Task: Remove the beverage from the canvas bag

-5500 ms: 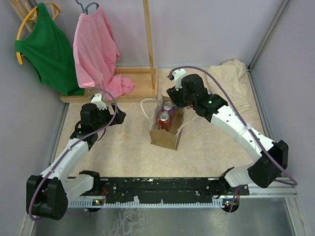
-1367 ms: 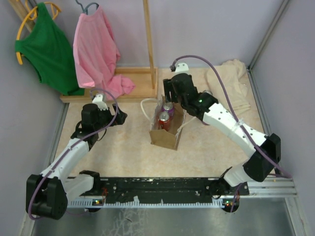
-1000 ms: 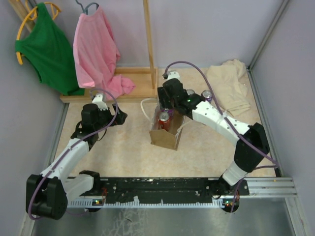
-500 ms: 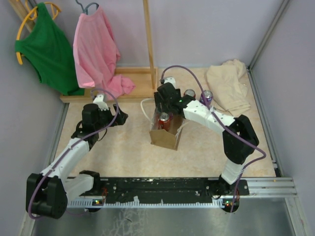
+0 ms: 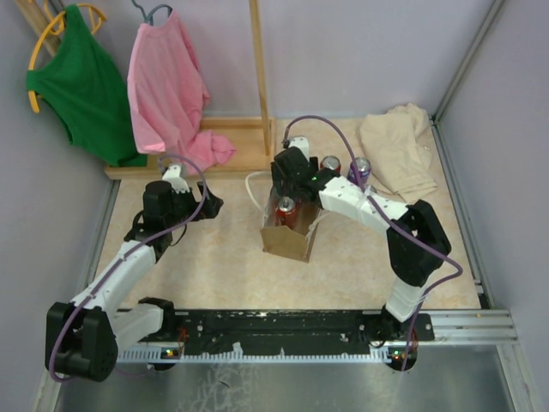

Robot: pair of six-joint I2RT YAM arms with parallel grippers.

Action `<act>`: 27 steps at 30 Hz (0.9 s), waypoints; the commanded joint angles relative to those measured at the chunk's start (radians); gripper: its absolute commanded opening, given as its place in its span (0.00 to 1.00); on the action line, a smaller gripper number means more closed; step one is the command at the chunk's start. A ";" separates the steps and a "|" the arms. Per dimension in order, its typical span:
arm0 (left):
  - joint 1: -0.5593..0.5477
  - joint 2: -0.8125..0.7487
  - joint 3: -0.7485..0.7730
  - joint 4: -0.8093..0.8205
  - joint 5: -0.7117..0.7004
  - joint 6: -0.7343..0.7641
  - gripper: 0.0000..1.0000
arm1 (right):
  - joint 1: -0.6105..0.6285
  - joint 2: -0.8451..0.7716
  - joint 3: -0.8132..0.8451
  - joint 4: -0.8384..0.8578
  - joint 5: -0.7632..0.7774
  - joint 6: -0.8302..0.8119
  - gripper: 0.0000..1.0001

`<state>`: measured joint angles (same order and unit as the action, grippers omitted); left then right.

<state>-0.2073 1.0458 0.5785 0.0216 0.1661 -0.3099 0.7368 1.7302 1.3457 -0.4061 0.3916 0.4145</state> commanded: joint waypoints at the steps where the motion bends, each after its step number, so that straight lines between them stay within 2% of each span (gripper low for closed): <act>1: -0.007 -0.004 -0.008 0.012 0.010 0.005 1.00 | -0.005 -0.025 0.006 0.032 0.041 0.016 0.79; 27: -0.007 -0.028 -0.027 0.012 0.003 -0.006 1.00 | -0.047 0.172 0.089 0.054 0.006 0.025 0.76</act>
<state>-0.2077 1.0363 0.5598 0.0216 0.1658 -0.3138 0.6991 1.8671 1.3918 -0.3817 0.3901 0.4229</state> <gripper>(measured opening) 0.998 0.765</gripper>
